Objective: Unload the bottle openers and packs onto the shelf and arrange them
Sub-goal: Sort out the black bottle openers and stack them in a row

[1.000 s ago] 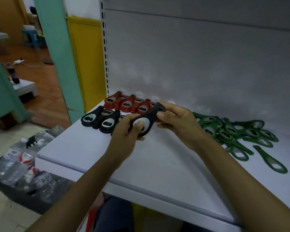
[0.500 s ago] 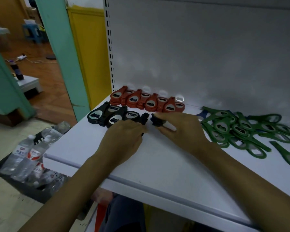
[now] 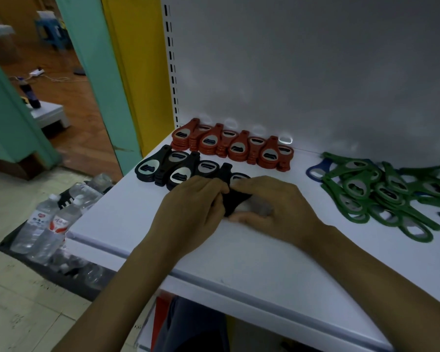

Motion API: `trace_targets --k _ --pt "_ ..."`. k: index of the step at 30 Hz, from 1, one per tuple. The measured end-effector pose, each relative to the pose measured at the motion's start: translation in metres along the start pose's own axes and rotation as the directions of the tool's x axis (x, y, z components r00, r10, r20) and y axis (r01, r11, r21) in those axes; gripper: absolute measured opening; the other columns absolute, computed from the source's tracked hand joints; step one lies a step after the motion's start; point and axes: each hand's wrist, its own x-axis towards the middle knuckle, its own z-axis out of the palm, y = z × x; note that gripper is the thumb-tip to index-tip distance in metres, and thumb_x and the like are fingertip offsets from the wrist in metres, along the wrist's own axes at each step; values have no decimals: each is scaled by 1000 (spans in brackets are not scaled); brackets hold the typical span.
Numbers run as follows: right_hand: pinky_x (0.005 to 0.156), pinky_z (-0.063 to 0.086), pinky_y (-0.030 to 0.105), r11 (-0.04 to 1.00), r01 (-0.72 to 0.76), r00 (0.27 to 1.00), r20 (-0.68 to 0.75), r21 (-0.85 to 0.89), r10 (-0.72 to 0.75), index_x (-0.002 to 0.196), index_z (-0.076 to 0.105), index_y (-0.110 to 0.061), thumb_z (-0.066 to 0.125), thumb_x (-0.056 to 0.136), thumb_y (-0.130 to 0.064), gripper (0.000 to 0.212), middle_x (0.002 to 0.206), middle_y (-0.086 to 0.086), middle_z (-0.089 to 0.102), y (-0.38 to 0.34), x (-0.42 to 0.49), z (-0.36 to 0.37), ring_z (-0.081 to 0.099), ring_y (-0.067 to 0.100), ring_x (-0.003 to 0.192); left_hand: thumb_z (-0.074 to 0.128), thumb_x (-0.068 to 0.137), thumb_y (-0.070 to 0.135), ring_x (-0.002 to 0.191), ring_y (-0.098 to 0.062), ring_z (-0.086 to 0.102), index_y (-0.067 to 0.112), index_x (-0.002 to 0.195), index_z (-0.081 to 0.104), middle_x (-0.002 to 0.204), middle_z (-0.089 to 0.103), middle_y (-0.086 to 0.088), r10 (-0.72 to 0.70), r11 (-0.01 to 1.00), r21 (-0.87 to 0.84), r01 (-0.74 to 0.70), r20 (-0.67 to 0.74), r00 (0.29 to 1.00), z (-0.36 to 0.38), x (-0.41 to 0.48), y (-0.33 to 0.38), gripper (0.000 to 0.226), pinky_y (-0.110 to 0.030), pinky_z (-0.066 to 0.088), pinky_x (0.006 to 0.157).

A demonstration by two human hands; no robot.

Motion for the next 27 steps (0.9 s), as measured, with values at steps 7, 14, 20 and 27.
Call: trace_targets --k 7,14,20,27 --pt "64 35 30 924 -375 927 -2 -73 376 73 62 -10 36 98 -37 44 73 0 57 11 -5 -4 48 16 74 60 83 35 89 -21 65 10 99 71 99 71 -4 154 986 59 -157 49 987 5 -1 -4 31 -30 54 74" --pt "68 42 39 939 -285 947 94 -191 307 85 61 -8 50 97 -28 26 85 5 55 10 -1 0 50 21 80 80 72 15 88 -24 66 8 97 72 97 71 -6 151 986 64 -153 47 987 9 -1 -7 28 -31 52 76" --pt "67 40 34 934 -280 948 90 -224 306 89 61 -7 59 90 -19 12 90 6 55 11 -2 0 51 22 85 81 71 19 88 -23 66 8 97 72 98 71 -6 149 984 86 -154 62 987 7 -1 -2 29 -26 50 77" --pt "85 43 35 916 -353 903 189 -192 387 108 63 -16 56 91 -29 22 109 3 59 24 -6 -29 51 20 103 70 82 16 96 -27 64 5 106 69 105 69 -10 195 975 95 -203 84 977 9 11 11 27 -33 49 86"
